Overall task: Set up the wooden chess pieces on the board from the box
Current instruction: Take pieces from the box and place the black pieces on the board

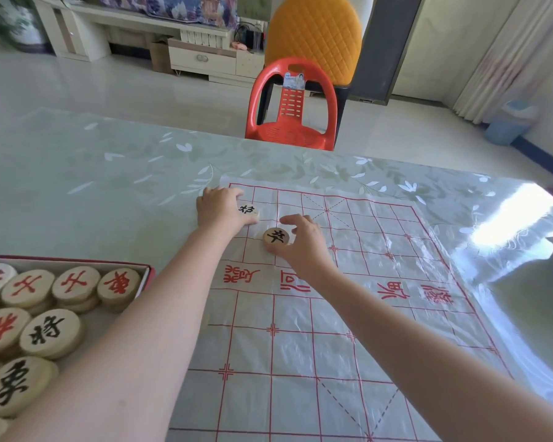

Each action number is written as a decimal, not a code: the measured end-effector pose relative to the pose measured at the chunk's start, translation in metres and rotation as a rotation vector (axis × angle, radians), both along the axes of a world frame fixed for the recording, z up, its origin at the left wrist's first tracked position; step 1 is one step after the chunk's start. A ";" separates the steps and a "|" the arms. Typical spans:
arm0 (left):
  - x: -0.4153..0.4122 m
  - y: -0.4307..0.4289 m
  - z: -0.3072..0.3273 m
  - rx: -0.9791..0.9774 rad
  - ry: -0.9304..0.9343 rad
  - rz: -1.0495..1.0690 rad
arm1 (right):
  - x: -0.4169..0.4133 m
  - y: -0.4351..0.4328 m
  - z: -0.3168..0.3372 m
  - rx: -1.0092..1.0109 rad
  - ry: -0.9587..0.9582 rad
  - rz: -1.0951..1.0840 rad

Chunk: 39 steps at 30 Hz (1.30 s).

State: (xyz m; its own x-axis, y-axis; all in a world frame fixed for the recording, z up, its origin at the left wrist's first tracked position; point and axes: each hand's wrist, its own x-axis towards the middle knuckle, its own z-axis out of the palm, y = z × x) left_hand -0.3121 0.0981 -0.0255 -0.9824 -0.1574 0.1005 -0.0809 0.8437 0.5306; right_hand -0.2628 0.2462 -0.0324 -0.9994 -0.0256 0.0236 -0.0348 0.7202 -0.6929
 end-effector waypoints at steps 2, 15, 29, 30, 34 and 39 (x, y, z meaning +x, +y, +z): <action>0.008 -0.006 0.005 0.121 0.038 0.023 | 0.004 0.000 0.003 -0.002 0.016 -0.002; 0.131 -0.127 0.036 0.473 0.083 0.078 | 0.075 -0.079 0.039 -0.086 -0.010 0.240; 0.220 -0.173 0.022 0.197 -0.015 0.165 | 0.112 -0.147 0.037 0.122 -0.013 0.370; 0.222 -0.171 0.023 0.139 -0.025 0.159 | 0.113 -0.148 0.037 0.126 -0.014 0.377; 0.223 -0.166 0.022 -0.199 -0.060 0.127 | 0.121 -0.152 0.034 0.147 -0.017 0.408; 0.225 -0.165 0.025 0.006 0.040 0.201 | 0.132 -0.156 0.033 0.120 -0.002 0.441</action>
